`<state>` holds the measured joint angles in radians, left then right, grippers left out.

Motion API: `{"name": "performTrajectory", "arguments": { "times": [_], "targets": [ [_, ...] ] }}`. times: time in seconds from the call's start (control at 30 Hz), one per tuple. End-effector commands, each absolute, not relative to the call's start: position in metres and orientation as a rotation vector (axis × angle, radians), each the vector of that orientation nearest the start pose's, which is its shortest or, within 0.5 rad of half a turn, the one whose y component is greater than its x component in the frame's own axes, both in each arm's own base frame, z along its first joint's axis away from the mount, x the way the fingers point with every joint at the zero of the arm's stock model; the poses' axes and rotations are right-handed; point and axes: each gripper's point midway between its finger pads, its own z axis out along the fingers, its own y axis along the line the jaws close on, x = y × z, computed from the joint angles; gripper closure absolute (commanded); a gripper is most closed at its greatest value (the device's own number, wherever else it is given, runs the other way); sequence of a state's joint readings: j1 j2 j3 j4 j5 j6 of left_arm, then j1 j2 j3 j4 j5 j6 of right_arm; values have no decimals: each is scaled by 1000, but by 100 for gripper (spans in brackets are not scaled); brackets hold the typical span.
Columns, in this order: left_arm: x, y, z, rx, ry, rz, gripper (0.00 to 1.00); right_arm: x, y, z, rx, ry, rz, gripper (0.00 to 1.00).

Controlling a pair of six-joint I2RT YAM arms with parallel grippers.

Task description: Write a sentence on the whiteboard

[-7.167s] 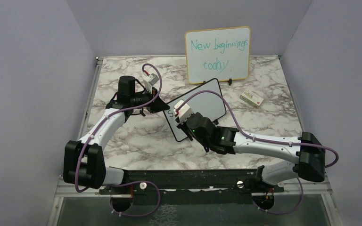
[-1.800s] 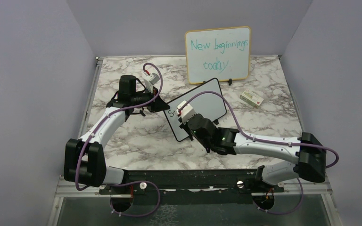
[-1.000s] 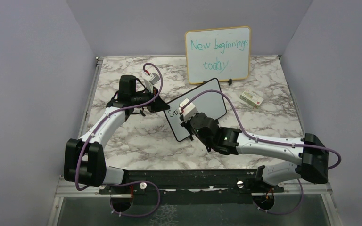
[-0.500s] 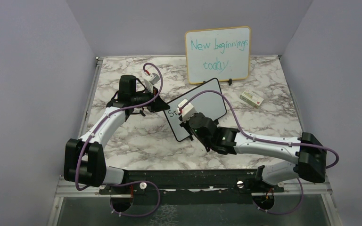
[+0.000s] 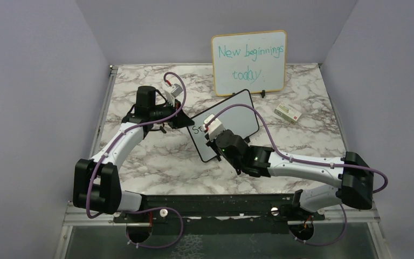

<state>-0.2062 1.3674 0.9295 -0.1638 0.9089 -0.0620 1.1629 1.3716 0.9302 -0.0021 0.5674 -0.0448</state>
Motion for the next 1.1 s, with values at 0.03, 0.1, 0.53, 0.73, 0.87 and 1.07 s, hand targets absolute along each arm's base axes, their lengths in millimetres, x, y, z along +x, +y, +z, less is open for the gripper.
{"name": "performTrajectory", "arguments": {
  "times": [0.03,0.1,0.53,0.73,0.87,1.07],
  "targets": [
    [293,-204,148,668,2153,-1087,100,240,319,177,-815,1825,168,100],
    [293,-204,148,667,2154,-1087,100,239,318,175,-817,1829,169,100],
    [293,-204,147,668,2157,-1088,100,242,319,181,-797,1806,168,100],
    [292,-204,146,669,2160,-1089,100,248,325,193,-763,1765,183,99],
    [292,-204,146,672,2158,-1089,100,251,327,199,-748,1745,184,100],
    [292,-205,146,674,2159,-1087,100,254,326,200,-737,1737,167,100]
  ]
}}
